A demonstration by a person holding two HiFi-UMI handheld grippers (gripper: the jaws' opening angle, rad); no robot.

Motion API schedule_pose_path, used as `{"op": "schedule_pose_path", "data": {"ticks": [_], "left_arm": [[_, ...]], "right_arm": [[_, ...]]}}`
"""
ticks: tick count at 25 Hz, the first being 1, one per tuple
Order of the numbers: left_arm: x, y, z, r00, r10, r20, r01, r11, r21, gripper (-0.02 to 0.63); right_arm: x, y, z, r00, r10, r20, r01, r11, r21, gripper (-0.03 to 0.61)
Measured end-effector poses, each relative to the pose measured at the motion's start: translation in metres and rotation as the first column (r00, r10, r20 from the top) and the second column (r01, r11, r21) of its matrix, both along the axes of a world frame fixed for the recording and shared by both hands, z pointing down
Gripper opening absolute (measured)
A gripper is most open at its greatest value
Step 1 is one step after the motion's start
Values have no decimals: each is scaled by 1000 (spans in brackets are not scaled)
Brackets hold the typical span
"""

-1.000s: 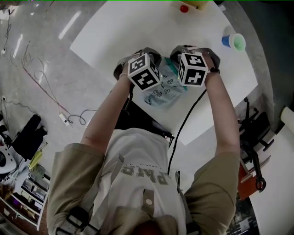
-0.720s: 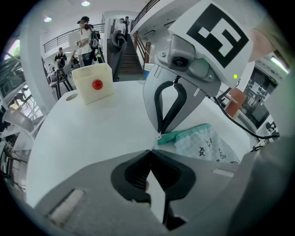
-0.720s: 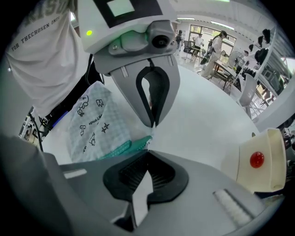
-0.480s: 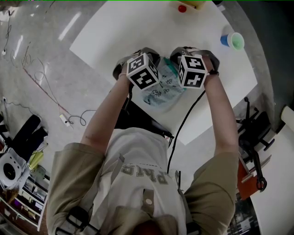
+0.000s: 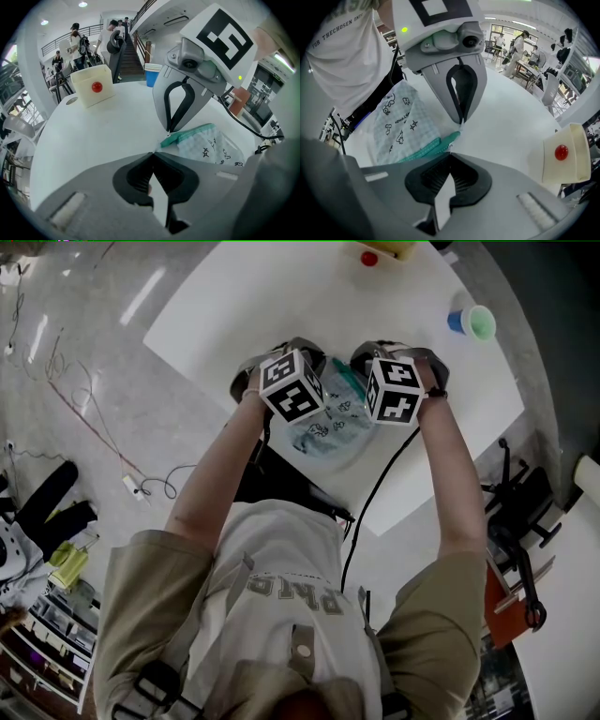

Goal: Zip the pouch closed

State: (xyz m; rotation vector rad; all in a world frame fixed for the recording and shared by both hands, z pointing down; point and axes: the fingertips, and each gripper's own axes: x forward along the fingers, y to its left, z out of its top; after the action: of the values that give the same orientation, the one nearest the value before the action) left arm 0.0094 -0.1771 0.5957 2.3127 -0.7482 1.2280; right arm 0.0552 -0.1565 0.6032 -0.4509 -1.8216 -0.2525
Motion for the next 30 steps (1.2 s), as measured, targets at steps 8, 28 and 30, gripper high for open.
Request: {"op": "schedule_pose_path", "data": {"ticks": [8,28,30], "left_arm": [[0,2,1,1000,11,10,-11,1000,-8,14],[-1,2,-2,1000,12,21,-12,1000,-2,14],[-1,1,-3,1000,13,24,-13,1000,2,14]], "right_arm": [[10,4,0,1000,23,-3,-23,1000,-10,2],[32,19,-3,998,66,-9,-66,997,-35,2],[35,21,-4,997,74,-8,-75,997,-37,2]]}}
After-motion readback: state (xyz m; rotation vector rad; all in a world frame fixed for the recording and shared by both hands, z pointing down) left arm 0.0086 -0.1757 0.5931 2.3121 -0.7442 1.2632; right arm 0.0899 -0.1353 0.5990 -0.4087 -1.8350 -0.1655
